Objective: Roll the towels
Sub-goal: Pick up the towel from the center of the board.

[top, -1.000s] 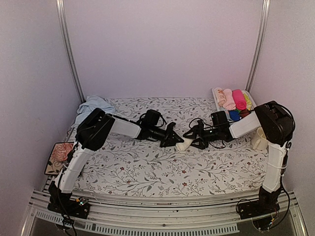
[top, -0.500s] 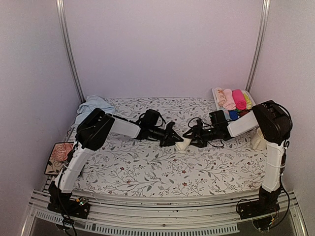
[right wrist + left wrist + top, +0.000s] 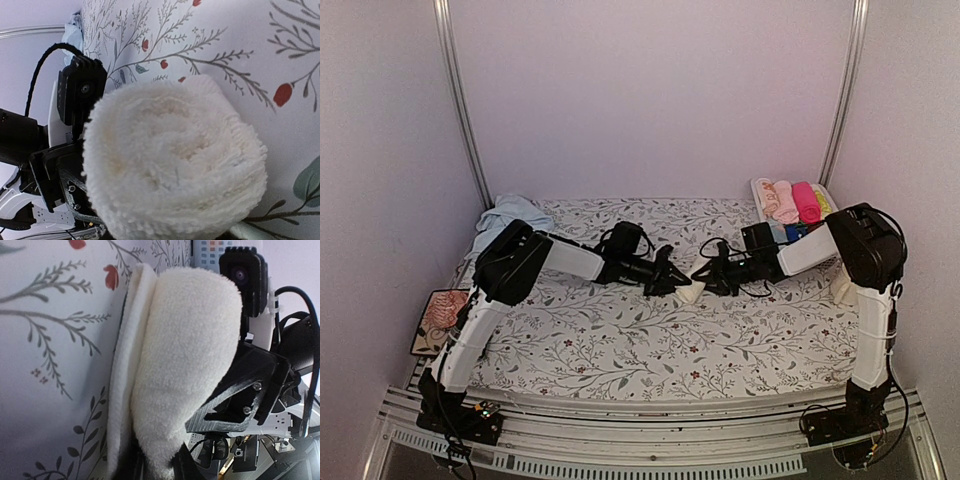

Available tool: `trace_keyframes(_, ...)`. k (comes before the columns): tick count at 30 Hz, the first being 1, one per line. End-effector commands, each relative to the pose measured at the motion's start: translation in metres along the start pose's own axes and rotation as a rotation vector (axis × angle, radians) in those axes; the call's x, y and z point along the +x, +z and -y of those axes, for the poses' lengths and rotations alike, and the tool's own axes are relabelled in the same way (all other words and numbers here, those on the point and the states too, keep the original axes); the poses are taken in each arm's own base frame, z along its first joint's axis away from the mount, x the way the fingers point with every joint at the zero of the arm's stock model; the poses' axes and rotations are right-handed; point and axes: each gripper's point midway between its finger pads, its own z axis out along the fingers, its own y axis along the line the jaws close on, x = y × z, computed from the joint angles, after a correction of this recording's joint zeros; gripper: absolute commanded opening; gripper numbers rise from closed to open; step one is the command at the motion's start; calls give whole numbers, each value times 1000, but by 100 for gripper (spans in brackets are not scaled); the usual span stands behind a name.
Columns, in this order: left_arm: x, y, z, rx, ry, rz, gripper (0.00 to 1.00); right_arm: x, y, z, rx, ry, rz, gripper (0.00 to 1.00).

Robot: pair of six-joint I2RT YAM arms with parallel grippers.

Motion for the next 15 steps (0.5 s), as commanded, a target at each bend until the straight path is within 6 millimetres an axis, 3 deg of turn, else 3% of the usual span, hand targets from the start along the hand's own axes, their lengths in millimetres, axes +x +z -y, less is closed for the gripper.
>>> trace_keyframes(1,22,9,-57,-87,-122,-38,15,11,10,57,174,84,-3,25)
trace_keyframes(5,20,6,-49,-61,-107,-35,19,10,10,55,171,70,-5,5)
trace_keyframes(15,-3,-39,1,-49,17,38,53,-3,-4,22,173,-60,-31,3)
